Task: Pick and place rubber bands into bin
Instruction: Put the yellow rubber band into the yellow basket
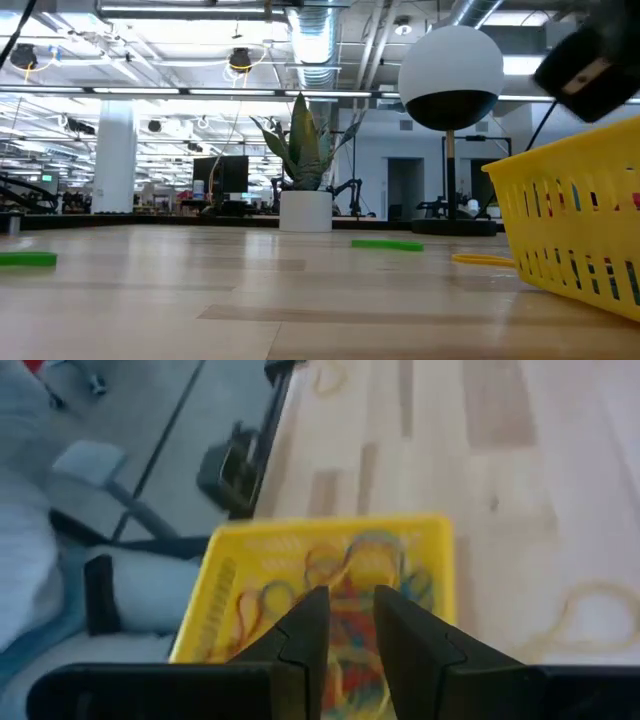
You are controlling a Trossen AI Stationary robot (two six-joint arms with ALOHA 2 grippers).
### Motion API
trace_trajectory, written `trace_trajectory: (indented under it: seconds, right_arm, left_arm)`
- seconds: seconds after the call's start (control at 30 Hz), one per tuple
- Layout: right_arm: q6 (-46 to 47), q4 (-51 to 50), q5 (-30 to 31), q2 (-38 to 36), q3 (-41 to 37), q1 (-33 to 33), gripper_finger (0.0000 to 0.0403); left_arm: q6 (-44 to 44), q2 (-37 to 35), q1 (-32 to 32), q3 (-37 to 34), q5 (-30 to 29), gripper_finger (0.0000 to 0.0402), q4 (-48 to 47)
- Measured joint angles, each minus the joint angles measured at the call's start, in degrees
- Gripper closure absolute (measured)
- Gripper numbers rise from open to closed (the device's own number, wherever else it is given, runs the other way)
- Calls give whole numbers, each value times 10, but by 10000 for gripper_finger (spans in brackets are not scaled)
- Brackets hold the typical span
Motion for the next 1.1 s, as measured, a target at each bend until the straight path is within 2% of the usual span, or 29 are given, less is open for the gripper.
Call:
trace_trajectory:
  seconds: [0.07,0.2,0.37,0.47,0.63,0.8,0.93,1.1]
  right_arm:
    - [21,-35,23,-16,0,21,327]
    - [42,-110,124,-60,0,69,327]
    - [88,-217,254,-107,0,110,327]
    - [106,-245,300,-115,0,115,327]
    - [134,-250,315,-100,0,109,327]
    - [146,-250,314,-64,0,106,327]
    - [146,-251,313,-34,0,104,327]
    - [145,-252,313,-25,0,94,327]
  left_arm:
    - [41,0,2,24,42,401,53]
    - [128,11,5,27,151,401,222]
    - [158,76,15,29,175,401,315]
    - [139,131,33,30,207,401,374]
    - [140,209,48,30,315,401,532]
    - [137,247,50,31,365,401,621]
    - [126,249,47,49,382,401,615]
    - [125,249,42,72,384,401,541]
